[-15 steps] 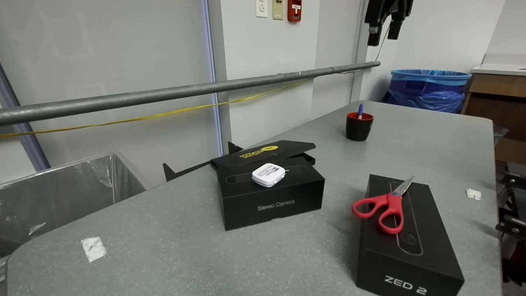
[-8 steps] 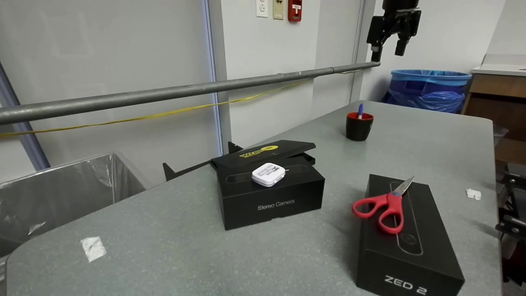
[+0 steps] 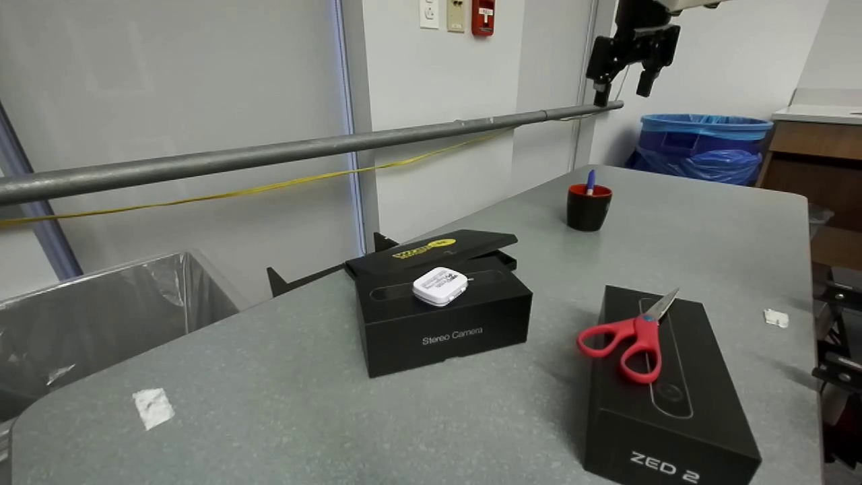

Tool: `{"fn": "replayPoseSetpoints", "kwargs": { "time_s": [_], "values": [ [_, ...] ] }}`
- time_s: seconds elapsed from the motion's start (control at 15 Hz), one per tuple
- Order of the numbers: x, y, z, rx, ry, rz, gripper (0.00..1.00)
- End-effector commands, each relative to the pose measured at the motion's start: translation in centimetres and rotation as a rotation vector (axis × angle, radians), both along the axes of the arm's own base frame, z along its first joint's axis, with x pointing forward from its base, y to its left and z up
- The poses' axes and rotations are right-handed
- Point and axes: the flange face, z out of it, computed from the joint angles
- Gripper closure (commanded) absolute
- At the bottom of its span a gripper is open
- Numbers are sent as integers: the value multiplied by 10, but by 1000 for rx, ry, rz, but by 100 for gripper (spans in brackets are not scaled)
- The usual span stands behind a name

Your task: Pick up the maker from the cup and place it on the table

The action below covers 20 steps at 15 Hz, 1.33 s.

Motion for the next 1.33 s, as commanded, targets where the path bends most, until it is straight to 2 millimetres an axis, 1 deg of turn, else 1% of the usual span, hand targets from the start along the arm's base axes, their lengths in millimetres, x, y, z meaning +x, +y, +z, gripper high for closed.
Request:
{"fn": "replayPoseSetpoints", "kwargs": {
  "time_s": [0.0, 0.2, 0.4, 0.53, 0.67, 0.87, 1.07, 1.27],
  "values": [
    [32, -27, -50, -53, -50, -154, 0],
    [46, -54, -83, -81, -67, -277, 0],
    [60, -81, -104, -102, -91, -383, 0],
    [69, -94, -118, -117, -101, -431, 0],
    [80, -99, -132, -141, -111, -462, 0],
    [91, -101, -150, -177, -117, -496, 0],
    [97, -100, -165, -202, -117, -518, 0],
    [96, -100, -170, -219, -118, -532, 0]
  ]
}}
